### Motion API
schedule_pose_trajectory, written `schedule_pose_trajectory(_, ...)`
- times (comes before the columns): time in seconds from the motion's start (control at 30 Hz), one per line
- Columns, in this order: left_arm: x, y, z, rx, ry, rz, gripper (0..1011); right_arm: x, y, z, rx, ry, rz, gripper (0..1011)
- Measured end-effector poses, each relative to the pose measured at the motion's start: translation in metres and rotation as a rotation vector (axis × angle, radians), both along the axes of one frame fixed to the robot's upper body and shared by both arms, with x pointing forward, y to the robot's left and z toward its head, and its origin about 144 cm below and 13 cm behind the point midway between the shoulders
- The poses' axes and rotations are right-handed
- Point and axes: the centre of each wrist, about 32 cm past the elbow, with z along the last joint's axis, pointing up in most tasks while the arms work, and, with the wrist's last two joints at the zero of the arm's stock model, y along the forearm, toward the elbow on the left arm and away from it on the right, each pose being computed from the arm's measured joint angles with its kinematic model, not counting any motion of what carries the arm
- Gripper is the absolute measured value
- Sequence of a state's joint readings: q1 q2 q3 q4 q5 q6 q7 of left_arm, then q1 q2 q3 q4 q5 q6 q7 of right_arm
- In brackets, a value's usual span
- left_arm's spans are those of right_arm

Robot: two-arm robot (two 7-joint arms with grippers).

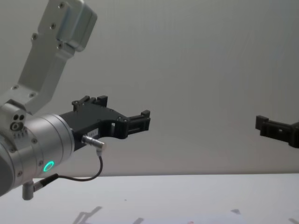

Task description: Use the one hand to pick up the stamp and affix it onto the A4 paper.

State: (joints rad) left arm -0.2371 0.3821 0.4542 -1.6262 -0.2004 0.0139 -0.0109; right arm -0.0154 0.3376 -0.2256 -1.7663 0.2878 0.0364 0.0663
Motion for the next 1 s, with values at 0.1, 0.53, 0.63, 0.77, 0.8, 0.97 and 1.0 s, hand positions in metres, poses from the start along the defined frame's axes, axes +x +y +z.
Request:
schedule_pose_trajectory(0.1,0.0,0.0,0.0,0.0,0.0,0.0,1001,0.0001,0.0003,0.0,0.0,-0.002,0.0,1001)
schedule_pose_trajectory(0.53,0.0,0.0,0.0,0.0,0.0,0.0,1001,0.0002,0.0001,0.0001,0.0,-0.003,0.0,1001)
schedule_pose_trajectory(0.63,0.0,0.0,0.0,0.0,0.0,0.0,1001,0.0002,0.0001,0.0002,0.0,-0.003,0.0,1001)
schedule_pose_trajectory(0.77,0.0,0.0,0.0,0.0,0.0,0.0,1001,0.0002,-0.0001,0.0003,0.0,-0.003,0.0,1001)
schedule_pose_trajectory(0.8,0.0,0.0,0.0,0.0,0.0,0.0,1001,0.0002,-0.0001,0.0003,0.0,-0.003,0.0,1001)
schedule_pose_trajectory(0.97,0.0,0.0,0.0,0.0,0.0,0.0,1001,-0.0021,-0.0055,0.0009,0.004,-0.007,-0.004,1001)
schedule_pose_trajectory(1.0,0.0,0.0,0.0,0.0,0.0,0.0,1001,-0.0046,-0.0093,0.0009,0.006,-0.008,-0.008,1001)
